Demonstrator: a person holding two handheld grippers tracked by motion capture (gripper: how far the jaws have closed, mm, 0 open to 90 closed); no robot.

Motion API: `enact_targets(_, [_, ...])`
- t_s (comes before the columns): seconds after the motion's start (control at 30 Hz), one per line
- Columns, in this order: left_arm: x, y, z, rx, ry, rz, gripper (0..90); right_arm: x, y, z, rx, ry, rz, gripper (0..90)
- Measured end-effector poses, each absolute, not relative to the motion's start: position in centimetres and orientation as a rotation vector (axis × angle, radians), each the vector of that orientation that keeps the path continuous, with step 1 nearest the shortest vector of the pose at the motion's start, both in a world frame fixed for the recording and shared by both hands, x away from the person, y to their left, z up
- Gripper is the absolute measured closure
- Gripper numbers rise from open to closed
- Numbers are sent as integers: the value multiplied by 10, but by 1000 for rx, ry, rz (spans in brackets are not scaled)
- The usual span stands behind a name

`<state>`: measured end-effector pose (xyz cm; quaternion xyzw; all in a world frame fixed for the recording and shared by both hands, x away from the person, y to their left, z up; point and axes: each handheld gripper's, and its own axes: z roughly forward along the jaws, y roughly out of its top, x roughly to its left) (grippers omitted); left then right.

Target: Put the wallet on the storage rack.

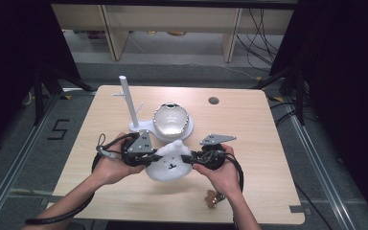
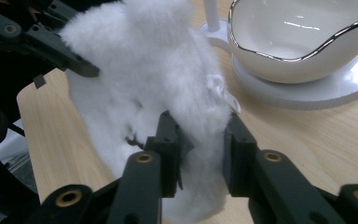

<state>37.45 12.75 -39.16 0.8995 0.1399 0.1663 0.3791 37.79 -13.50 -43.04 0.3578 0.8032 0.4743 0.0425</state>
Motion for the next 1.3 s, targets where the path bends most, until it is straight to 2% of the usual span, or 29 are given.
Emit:
enact_targets(0.17, [377,131,-393,2241,402,432,731,377,-134,-428,1048,2425,1442,771])
enact_targets(0.37, [376,144,-390,2149,521,485,470,378,-138,-419,1042,2369,1400,780])
enact_targets(0.57, [360,181,-393,2021,653,542,368,388,-143,-406,1050,2307,1428,779])
enact_targets(0.93, [339,233,-435,1969,834,547,334,419,-156,-379,1059,2176,1415,779])
enact_targets(1.3, [334,243,-455,1946,909,487,333,459,-144,-371,1097,2167,1325,778])
